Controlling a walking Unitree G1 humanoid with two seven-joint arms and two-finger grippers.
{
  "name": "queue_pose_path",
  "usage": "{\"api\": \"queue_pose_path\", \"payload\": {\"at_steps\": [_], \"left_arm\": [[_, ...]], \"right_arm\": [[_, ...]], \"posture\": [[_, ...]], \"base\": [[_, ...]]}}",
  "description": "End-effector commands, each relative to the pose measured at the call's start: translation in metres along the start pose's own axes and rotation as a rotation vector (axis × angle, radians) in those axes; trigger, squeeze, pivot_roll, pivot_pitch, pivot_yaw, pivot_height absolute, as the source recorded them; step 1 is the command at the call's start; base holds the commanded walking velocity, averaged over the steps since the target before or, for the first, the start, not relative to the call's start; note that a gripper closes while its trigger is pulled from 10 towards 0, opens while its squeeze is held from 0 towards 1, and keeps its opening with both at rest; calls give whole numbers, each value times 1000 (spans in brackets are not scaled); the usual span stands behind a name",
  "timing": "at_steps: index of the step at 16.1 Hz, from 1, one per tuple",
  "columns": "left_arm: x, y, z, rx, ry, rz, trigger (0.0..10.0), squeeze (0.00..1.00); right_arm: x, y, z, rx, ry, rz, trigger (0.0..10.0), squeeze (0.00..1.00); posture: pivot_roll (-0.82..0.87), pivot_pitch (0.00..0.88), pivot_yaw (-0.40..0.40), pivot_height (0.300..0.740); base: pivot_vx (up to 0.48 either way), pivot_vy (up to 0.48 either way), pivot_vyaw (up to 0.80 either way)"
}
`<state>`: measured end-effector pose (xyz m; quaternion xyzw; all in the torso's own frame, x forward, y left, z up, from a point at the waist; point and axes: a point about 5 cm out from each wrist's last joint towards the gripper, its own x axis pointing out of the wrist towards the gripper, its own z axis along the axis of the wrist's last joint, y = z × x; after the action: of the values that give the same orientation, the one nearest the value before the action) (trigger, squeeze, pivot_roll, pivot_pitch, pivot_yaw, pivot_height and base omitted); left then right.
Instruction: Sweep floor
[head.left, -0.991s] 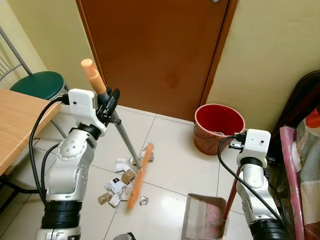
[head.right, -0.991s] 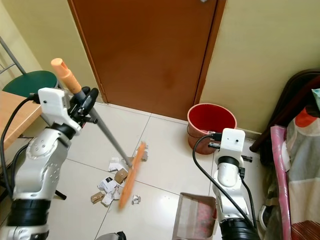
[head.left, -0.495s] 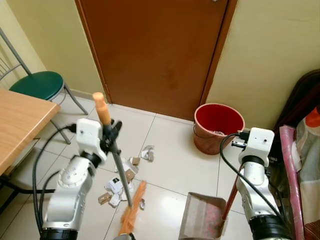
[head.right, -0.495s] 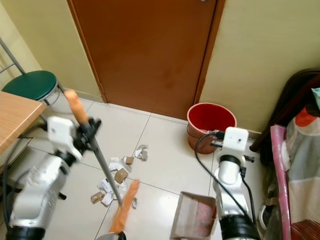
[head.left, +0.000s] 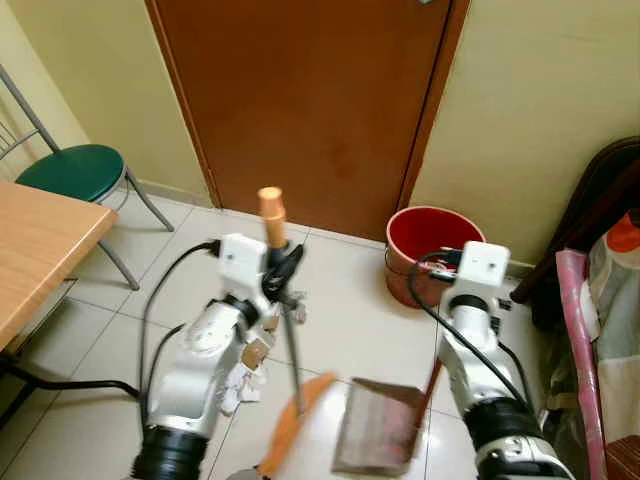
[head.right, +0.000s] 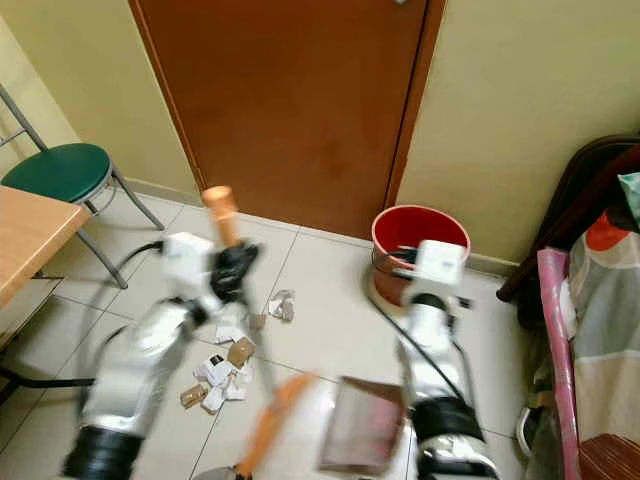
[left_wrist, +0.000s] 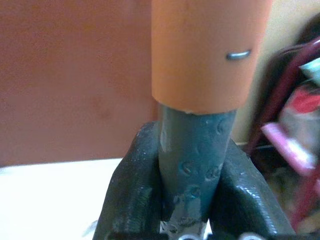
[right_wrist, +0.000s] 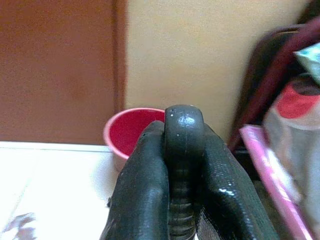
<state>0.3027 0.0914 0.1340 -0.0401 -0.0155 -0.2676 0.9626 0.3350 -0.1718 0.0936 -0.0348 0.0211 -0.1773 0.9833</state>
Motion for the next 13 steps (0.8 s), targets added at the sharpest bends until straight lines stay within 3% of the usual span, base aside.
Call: {"api": "queue_pose_path", "payload": {"at_steps": [1,4,6,9,11,13], "left_arm": [[4,-8,8,-72,-43,-38,10000,0],[11,-11,22,-277,-107,-9,10000,0],[11,-6,27,-265,-128,11,10000,0],[4,33,46,-194,-204,144,10000,0],[-8,63,60,-149,-232,246,10000,0],[-20,77,55,-104,-198,283,10000,0]], "right_arm": [[0,4,-2,-5,2,6,10000,0],[-3,10,-6,-19,7,33,10000,0],[-2,9,-6,-21,6,32,10000,0],[1,-2,-8,-47,-7,18,10000,0],[1,-19,-11,-66,-16,5,10000,0],[-1,-35,-18,-82,-6,-4,10000,0]], "posture": [[92,155,29,740],[87,157,24,740],[86,158,24,740],[89,162,15,740],[92,163,13,740],[92,163,13,740]], "base": [[0,0,0],[0,0,0],[0,0,0],[0,0,0],[0,0,0],[0,0,0]]}}
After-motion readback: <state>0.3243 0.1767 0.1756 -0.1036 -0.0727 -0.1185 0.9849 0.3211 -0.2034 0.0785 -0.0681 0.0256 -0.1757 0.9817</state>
